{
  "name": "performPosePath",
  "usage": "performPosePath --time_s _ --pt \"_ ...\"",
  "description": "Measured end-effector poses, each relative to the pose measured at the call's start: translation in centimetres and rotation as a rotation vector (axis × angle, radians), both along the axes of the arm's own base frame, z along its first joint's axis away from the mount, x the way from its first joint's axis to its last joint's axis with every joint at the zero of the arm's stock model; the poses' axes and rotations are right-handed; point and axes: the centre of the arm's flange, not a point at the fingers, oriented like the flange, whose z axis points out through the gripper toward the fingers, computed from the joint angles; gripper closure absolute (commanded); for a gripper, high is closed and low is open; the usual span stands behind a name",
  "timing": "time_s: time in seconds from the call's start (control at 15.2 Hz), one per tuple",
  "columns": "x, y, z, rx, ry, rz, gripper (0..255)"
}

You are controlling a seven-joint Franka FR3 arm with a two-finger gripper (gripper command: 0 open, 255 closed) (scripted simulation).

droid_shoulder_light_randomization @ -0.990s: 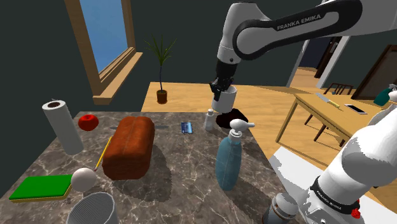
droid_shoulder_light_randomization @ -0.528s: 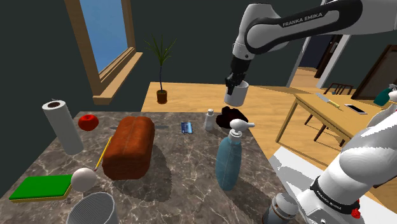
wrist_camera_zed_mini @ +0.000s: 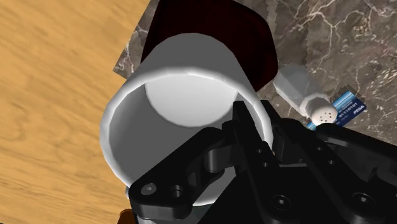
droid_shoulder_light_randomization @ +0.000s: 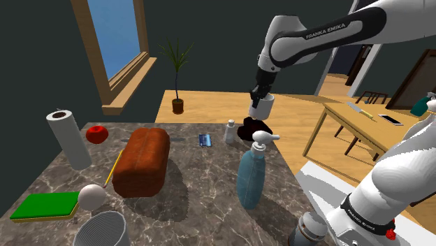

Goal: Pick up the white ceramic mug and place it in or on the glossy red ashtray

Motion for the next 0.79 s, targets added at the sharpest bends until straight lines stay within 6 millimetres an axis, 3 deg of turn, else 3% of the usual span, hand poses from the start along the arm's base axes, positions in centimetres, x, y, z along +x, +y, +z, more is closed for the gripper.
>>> performPosePath --time_s 0.79 --pt "-0.1 0.0 -6.0 0.0 0.0 0.0 255"
